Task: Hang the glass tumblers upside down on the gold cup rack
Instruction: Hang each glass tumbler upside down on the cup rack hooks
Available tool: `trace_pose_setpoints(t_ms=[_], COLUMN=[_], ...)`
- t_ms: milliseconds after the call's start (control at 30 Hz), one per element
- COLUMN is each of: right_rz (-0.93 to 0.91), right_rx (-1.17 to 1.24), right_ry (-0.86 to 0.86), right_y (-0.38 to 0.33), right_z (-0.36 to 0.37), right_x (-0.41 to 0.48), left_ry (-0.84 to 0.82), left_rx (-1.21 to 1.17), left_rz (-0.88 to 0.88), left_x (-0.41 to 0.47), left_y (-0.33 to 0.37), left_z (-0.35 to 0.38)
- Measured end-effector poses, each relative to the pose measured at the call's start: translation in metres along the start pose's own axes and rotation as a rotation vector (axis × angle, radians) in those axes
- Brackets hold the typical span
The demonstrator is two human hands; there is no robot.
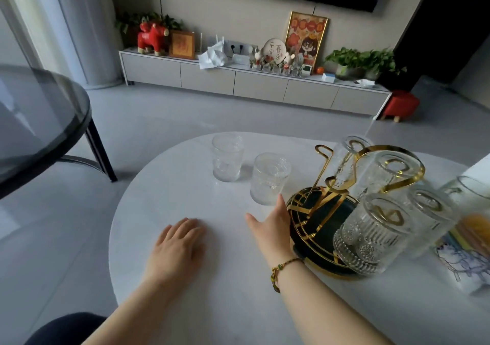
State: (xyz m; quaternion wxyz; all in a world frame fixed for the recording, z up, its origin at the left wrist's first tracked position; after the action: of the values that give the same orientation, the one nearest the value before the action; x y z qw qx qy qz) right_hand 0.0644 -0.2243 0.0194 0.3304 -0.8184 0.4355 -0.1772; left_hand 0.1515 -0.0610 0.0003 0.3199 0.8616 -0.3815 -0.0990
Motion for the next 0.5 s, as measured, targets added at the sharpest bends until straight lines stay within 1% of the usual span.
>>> trace_pose_setpoints(t_ms=[100,233,300,400,500], right_rz=[0.058,0.116,0.128,0.144,0.149], right_rx=[0.013,0.079,0.131,0.195,0.236], right_ry=[0.033,0.144,0.199,0.238,0.269], right_y=[-0.001,-0.002,-0.001,0.0,0.001], right_z=[0.013,0.018,0.015,0.013,0.014], right_x=[0.019,0.036,0.044,0.054,0.06], left_ry=[0.028,0.055,0.053,0.053,0.046], left_rx=[-0.012,0.001,0.03,0.121,0.151], left_rz=[0.0,0.01,0.007,0.014,0.006], left_x=[0.002,0.001,0.001,0.0,0.001], left_y=[-0.002,-0.002,-0.001,0.003,0.004], left_z=[0.002,0.0,-0.001,-0.004,-0.005])
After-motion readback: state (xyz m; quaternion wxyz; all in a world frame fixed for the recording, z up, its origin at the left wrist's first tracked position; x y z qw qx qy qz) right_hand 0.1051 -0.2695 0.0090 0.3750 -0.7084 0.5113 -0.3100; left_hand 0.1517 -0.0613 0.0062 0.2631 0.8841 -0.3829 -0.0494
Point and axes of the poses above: each hand's wrist, its own x-axis towards the middle knuckle, its own z-axis out of the palm, y = z × x, the point moved 7 cm from there along x, towards the middle knuckle, and after that the axes turned 13 degrees about -x, right-handed, at the moved point
